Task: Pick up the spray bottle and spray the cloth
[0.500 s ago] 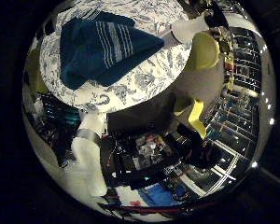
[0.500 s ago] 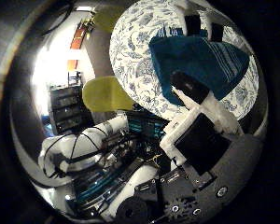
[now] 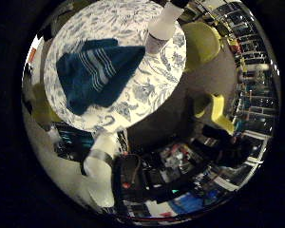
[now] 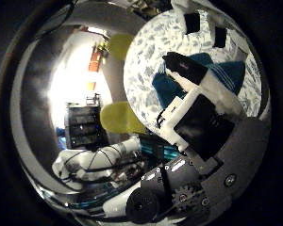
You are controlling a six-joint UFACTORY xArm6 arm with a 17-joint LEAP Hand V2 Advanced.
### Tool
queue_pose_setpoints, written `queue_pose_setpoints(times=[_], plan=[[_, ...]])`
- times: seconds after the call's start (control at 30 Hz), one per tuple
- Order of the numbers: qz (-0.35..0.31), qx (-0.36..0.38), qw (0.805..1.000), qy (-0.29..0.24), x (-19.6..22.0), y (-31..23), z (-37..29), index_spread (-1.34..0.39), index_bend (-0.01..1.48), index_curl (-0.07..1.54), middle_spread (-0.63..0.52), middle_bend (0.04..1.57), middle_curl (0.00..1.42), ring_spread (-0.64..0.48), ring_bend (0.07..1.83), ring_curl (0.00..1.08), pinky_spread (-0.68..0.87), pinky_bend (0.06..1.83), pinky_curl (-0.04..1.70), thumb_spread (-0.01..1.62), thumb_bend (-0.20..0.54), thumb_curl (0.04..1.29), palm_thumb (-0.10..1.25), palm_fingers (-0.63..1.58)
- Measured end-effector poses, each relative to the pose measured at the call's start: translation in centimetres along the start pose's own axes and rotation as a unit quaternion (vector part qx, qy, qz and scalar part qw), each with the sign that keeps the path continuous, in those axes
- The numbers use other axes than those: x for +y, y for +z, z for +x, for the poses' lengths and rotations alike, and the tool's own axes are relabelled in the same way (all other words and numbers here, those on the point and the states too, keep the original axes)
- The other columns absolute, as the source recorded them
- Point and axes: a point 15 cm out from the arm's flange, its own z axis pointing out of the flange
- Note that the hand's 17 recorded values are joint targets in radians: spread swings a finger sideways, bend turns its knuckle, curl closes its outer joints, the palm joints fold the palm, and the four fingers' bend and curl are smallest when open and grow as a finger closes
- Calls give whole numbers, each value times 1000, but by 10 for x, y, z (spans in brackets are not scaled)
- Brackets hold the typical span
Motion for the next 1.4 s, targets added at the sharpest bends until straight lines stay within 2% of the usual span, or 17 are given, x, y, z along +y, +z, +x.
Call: queue_pose_setpoints(times=[0.2, 0.53, 0.63, 0.8, 1.1, 1.4], plan=[[114, -66, 990, 56, -19, -30, 42, -395, 186, 506, -248, 646, 518, -172, 849, 324, 35, 691, -6, 1123, -27, 362, 740, 675], [249, -165, 945, 136, -15, -58, 119, -304, 183, 459, -165, 610, 525, -80, 805, 310, 99, 854, -2, 1103, -23, 363, 659, 407], [266, -186, 934, 151, -11, -56, 138, -264, 174, 440, -119, 569, 511, -30, 767, 299, 139, 862, 3, 1098, -27, 359, 639, 299], [282, -208, 920, 174, 6, -41, 173, -221, 178, 405, -59, 532, 488, 37, 724, 283, 203, 838, 15, 1093, -23, 348, 616, 238], [324, -263, 885, 207, 23, -9, 226, -201, 176, 372, -31, 504, 464, 56, 692, 279, 235, 781, 40, 1087, -20, 358, 653, 232], [315, -282, 883, 203, 19, 7, 241, -171, 171, 354, 91, 355, 395, 164, 537, 241, 310, 682, 99, 1066, -27, 349, 618, 90]])
